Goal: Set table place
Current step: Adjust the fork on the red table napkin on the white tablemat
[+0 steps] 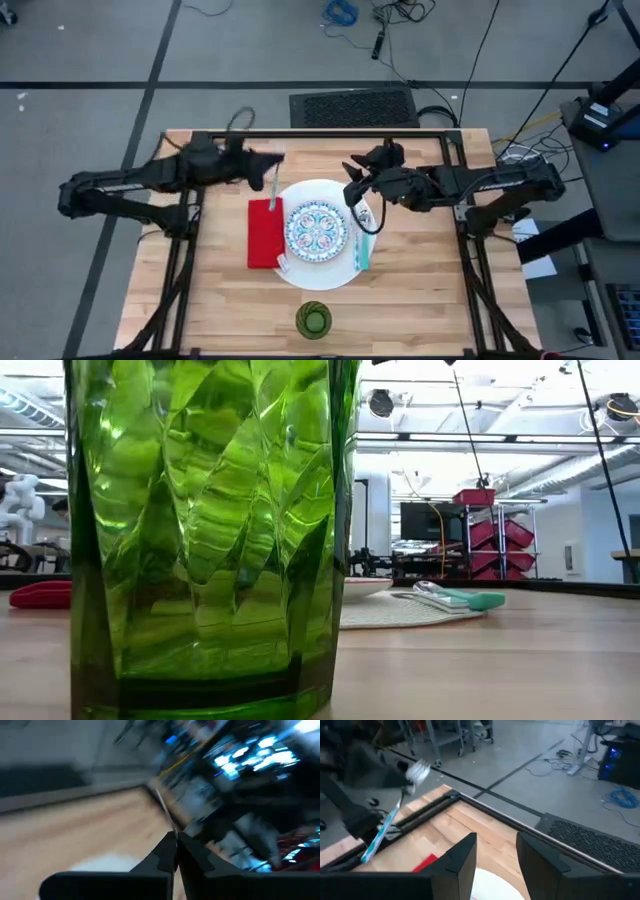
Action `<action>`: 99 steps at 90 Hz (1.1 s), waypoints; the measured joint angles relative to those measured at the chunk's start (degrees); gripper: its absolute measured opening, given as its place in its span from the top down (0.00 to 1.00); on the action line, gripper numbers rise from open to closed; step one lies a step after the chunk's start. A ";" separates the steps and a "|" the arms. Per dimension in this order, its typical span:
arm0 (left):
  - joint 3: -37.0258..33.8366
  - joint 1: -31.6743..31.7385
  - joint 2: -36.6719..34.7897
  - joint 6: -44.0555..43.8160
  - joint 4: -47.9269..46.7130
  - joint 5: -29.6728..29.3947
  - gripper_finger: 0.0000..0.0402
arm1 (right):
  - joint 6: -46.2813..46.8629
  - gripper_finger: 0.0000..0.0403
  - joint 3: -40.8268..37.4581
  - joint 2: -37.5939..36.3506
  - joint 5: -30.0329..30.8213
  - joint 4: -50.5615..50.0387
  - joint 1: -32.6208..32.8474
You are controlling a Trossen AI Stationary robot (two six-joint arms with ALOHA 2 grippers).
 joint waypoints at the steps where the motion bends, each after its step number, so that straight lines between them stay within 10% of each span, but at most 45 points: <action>1: 0.09 0.09 0.00 0.79 1.10 0.63 1.00 | -0.62 0.69 0.00 0.00 -0.74 0.62 -0.11; 35: 0.12 3.34 6.07 6.11 31.68 36.58 1.00 | -19.29 0.69 0.02 0.42 -39.37 21.58 -5.88; 64: 0.12 3.39 17.04 -4.41 63.40 53.86 1.00 | -10.24 0.69 0.04 5.99 -73.13 36.03 -12.10; 99: 2.01 3.34 21.70 -9.00 74.22 61.23 1.00 | 4.02 0.69 0.04 14.78 -83.57 48.75 -12.86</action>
